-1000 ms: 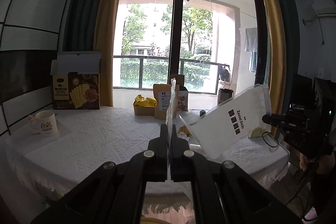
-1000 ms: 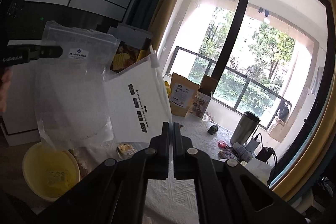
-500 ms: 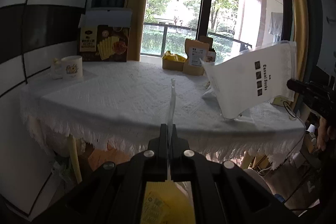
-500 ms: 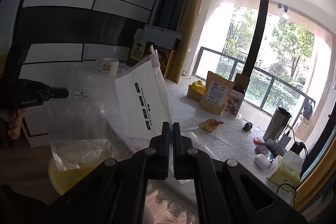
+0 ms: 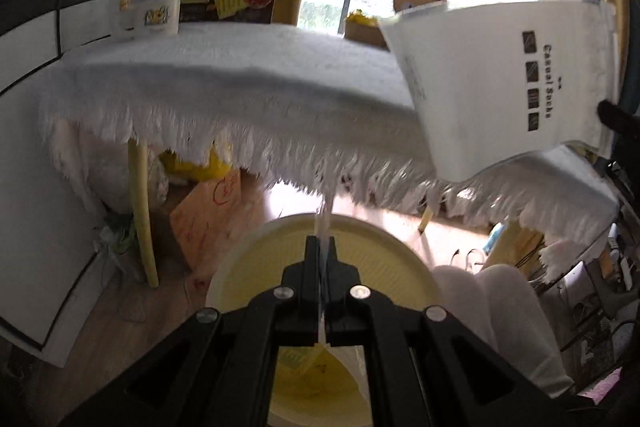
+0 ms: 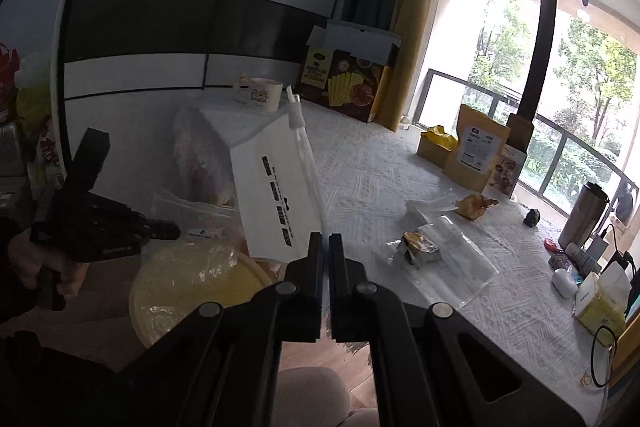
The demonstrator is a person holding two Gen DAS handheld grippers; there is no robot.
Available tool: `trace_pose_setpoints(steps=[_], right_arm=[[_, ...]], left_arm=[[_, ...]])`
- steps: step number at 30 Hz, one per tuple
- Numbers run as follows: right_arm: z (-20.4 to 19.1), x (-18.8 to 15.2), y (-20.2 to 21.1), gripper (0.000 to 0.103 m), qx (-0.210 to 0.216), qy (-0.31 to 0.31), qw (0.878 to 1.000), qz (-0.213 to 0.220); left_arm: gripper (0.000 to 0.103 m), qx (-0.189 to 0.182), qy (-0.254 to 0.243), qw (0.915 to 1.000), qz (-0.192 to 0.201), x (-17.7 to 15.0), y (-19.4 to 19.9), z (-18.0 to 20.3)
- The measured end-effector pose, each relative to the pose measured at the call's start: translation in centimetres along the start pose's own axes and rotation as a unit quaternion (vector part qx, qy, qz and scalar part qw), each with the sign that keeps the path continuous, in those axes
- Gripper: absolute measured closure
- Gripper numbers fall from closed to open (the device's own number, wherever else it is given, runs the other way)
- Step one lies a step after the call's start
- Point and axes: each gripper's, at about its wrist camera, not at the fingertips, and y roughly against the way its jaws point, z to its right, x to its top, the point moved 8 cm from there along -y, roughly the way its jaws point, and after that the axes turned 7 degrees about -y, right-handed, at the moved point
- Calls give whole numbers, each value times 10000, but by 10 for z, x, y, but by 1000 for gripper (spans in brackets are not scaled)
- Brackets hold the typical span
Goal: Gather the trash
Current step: 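Lift both bags and carry them over the yellow wastebasket, then open both tools to drop the bags into the wastebasket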
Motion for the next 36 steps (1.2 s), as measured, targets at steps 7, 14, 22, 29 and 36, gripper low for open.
trace_pose_setpoints(steps=[7, 14, 22, 29, 36], right_arm=[[-21, -20, -19, 101, 188, 151, 9992, -322], [-30, -46, -44, 101, 343, 246, 9966, -702], [-45, -69, -69, 101, 584, 394, 9912, -1124], [-72, -99, -93, 101, 962, 667, 9771, -1776], [-96, -126, -115, 100, 1366, 752, 9598, -2333]], left_arm=[[99, 96, 242, 9986, -467, -22, -24, -12], [63, 135, 235, 9985, -473, -28, -13, -20], [62, 297, 295, 9987, -290, -20, 3, -37], [61, 297, 377, 9986, -244, -17, 6, -47], [61, 304, 434, 9984, -180, -15, 10, -54]])
